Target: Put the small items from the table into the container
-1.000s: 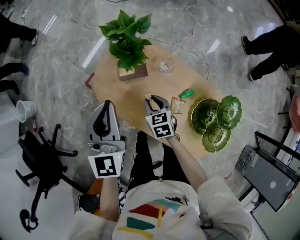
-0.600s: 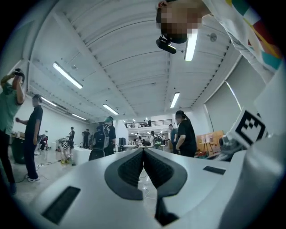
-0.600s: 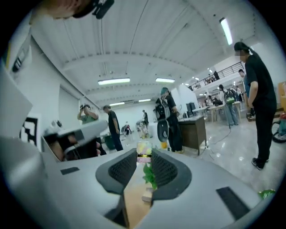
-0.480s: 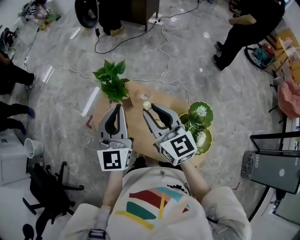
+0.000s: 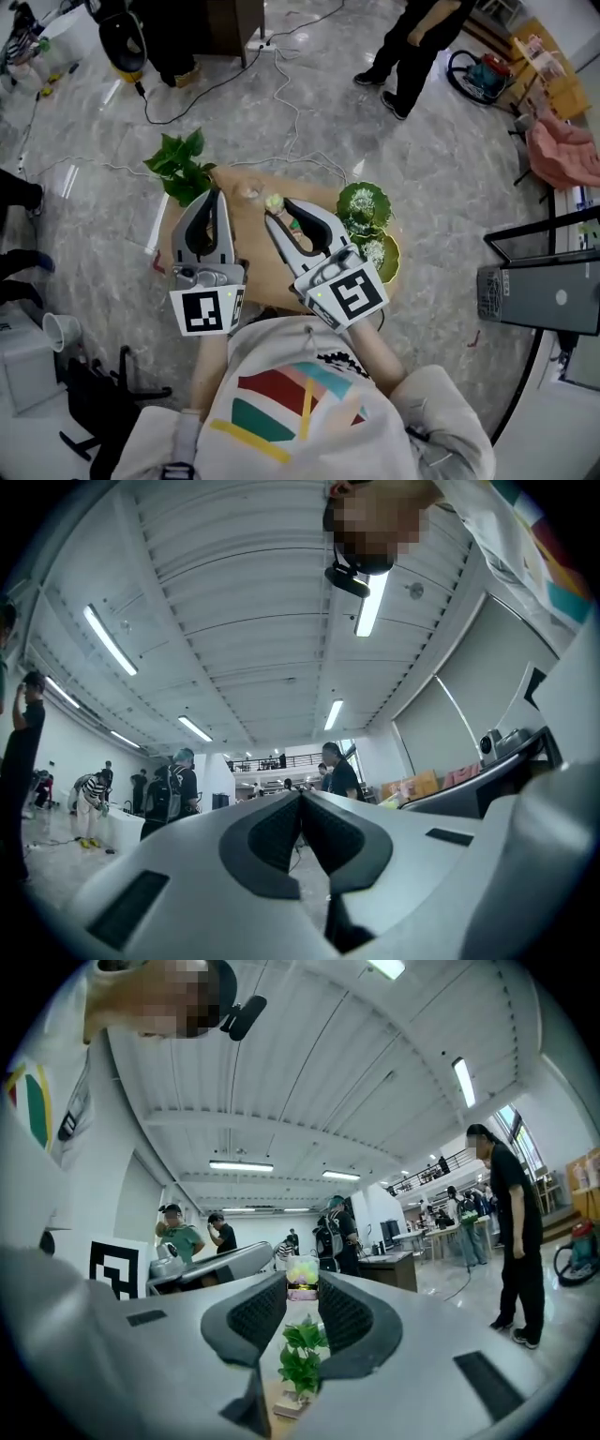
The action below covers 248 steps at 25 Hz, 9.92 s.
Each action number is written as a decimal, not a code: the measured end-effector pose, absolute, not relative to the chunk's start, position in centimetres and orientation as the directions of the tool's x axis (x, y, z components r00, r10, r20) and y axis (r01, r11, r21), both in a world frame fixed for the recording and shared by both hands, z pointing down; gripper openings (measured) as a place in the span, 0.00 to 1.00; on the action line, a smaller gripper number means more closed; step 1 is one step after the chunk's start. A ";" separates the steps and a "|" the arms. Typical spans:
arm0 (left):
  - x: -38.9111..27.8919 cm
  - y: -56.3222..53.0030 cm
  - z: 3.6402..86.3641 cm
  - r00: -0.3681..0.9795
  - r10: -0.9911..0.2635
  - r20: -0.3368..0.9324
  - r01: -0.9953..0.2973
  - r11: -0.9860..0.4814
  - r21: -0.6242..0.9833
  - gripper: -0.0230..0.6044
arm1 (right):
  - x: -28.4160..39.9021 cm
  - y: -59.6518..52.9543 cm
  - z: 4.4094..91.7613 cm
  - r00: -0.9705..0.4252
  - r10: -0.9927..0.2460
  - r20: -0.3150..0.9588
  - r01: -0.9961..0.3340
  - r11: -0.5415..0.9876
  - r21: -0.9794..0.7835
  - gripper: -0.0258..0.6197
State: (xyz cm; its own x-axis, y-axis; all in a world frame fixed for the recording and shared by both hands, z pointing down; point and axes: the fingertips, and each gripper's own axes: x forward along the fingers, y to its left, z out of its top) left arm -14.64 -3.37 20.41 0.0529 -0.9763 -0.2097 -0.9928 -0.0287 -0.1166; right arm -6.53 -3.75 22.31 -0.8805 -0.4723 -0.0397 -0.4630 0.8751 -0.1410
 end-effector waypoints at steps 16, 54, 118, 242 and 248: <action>-11.6 -5.7 22.7 0.148 -0.972 -0.184 -0.989 -0.142 -0.046 0.05 | 18.9 -9.9 43.5 -0.332 -0.802 0.497 -0.937 0.342 -0.075 0.21; -10.5 -5.1 22.0 0.165 -0.970 -0.177 -0.983 -0.147 -0.110 0.05 | 15.1 -11.3 37.2 -0.306 -0.868 0.390 -0.925 0.369 0.095 0.06; -18.3 -5.9 49.1 0.028 -0.970 0.242 -0.999 -0.038 -0.037 0.05 | -4.7 -7.1 72.4 -0.565 -0.293 0.772 -0.525 0.849 -0.062 0.43; -14.6 -5.6 27.7 0.094 -0.994 -0.060 -0.995 -0.091 -0.050 0.05 | 0.9 -11.2 33.9 -0.680 -0.708 0.190 -0.733 0.664 -0.151 0.06; -15.9 -6.1 31.6 0.067 -0.998 0.021 -0.997 -0.067 0.029 0.05 | -1.7 -11.8 39.7 -0.704 -0.637 0.315 -0.710 0.641 -0.292 0.09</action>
